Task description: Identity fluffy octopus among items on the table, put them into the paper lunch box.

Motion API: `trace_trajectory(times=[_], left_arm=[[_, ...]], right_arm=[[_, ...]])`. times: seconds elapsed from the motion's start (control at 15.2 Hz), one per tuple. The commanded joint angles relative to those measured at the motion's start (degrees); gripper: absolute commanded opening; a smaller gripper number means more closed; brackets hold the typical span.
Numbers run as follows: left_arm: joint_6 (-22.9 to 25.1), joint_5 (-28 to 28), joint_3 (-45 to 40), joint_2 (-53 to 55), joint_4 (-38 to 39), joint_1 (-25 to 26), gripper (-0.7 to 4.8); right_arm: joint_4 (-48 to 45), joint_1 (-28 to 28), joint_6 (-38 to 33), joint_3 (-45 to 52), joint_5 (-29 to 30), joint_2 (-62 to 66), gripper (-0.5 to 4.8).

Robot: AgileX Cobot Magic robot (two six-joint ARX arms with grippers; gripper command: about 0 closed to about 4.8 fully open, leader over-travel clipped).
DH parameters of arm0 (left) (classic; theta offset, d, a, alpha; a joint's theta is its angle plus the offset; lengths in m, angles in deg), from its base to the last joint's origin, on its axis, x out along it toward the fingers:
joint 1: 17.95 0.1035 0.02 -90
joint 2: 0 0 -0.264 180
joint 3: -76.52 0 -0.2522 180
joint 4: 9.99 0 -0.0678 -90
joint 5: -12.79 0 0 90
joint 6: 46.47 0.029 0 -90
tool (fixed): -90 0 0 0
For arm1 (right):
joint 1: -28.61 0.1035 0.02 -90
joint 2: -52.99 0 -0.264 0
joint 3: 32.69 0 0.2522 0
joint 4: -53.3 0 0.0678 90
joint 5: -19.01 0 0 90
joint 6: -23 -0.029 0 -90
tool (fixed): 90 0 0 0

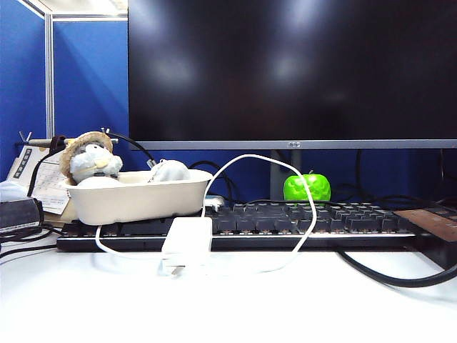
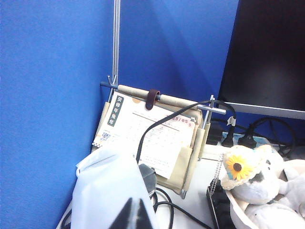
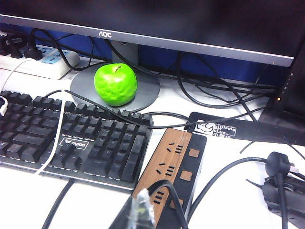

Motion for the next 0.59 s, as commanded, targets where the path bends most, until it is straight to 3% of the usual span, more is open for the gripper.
trace_trajectory(times=[0.07, 0.2, 0.59], left_arm=[[0.00, -0.24, 0.02, -0.15, -0.63, 0.11, -0.02], [0.00, -0.24, 0.02, -0.15, -0.63, 0.11, -0.02], [0.02, -0.24, 0.02, -0.17, -0.63, 0.11, -0.02]], right_arm=[[-8.46, -0.04, 0.20, 1.01, -1.44, -5.29, -0.06], [-14.91, -1.29, 0.09, 2.64, -1.40, -10.25, -0.06], [-15.43, -4.39, -4.55, 10.38, -0.87, -12.46, -0.06]])
